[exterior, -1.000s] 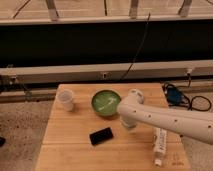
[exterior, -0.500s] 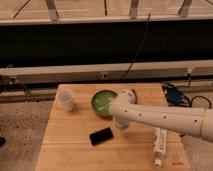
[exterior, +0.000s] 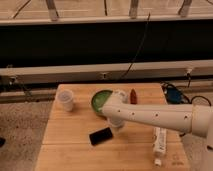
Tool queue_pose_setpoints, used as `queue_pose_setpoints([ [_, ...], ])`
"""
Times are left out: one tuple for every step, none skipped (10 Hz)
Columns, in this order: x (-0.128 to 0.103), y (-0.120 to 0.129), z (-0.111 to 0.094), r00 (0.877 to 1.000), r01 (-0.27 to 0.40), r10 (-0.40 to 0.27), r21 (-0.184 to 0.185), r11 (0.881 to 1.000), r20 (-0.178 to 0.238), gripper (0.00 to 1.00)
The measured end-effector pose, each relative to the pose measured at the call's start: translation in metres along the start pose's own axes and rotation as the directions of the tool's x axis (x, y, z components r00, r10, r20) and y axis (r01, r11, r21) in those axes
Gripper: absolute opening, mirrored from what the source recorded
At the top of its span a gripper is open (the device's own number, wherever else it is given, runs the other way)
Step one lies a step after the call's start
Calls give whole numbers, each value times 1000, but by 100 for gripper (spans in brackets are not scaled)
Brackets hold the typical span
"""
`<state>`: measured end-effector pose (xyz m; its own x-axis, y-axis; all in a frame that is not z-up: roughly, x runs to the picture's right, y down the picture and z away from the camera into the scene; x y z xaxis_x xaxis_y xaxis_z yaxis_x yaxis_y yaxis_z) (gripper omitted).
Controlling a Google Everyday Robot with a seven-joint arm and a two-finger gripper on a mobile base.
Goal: Push the eraser across the table
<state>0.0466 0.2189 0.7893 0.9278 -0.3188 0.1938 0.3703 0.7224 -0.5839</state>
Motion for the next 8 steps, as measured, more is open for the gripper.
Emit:
queue_pose_setpoints([
  [-12,-5,0,1000,17,-17,-3,1000,-4,4],
  [-25,-9,0,999,36,-36,-7,999,-7,4],
  [-33,-12,1,998,56,-56,-10,998,-12,4],
  [-37,-13,1,998,65,-65,-11,998,-11,4],
  [-37,-12,1,998,68,-68,-14,998,-12,4],
  [-41,-11,4,997,74,-74,-19,997,-9,4],
  [-45,-12,5,997,78,-78,-20,997,-3,4],
  [-45,-10,7,997,74,-74,-26,997,0,4],
])
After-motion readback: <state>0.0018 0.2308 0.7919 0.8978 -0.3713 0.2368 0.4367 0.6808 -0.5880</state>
